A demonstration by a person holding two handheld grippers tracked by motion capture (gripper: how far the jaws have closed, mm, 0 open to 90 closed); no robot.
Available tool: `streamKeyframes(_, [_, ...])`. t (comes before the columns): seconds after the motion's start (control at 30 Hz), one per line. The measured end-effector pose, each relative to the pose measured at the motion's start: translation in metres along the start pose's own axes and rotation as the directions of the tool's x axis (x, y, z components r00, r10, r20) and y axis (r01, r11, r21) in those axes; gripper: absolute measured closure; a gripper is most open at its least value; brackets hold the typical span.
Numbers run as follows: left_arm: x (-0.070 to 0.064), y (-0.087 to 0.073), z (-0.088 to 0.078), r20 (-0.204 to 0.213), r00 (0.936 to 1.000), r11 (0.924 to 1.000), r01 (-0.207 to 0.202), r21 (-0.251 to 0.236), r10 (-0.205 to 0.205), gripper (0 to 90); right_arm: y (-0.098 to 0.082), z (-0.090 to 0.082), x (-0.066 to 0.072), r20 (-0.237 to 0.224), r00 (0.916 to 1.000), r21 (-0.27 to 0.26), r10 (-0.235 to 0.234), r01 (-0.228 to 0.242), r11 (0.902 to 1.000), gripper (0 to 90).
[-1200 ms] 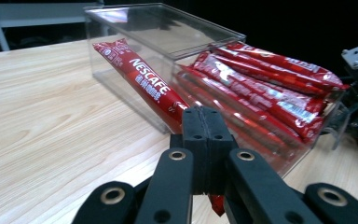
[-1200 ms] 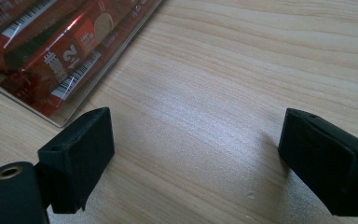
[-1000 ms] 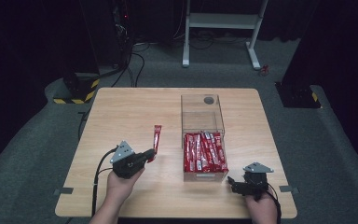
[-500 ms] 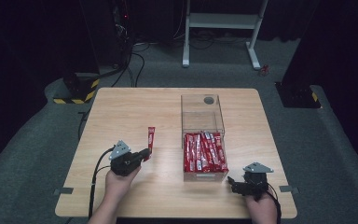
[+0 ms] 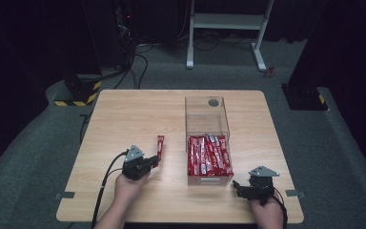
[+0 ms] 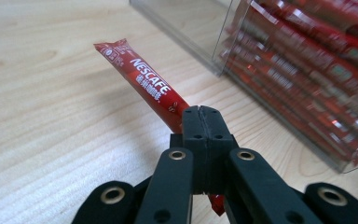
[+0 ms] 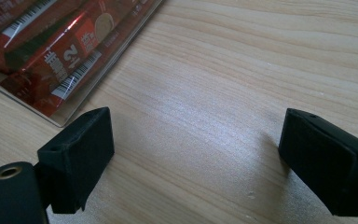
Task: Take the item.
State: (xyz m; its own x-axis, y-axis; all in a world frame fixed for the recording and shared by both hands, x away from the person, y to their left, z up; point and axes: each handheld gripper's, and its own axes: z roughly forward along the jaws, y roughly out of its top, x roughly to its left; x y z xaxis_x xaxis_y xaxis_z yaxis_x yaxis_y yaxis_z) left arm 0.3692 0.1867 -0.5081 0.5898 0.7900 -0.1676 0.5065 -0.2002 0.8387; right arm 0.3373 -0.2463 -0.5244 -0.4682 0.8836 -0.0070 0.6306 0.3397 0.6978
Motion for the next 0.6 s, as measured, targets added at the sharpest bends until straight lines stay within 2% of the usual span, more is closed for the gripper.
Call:
streamKeyframes(0.27, [0.002, -0.005, 0.007, -0.011, 0.9998, 0.9994, 0.018, 0.030, -0.017, 90.0, 0.000, 0.000, 0.000, -0.003, 1.0000, 0.000, -0.001, 0.001, 1.0000, 10.1])
streamKeyframes(0.6, [0.001, -0.007, 0.014, -0.040, 0.9992, 0.9978, 0.002, 0.067, 0.000, 89.4, 0.000, 0.000, 0.000, -0.003, 1.0000, 0.000, -0.004, 0.004, 1.0000, 10.1])
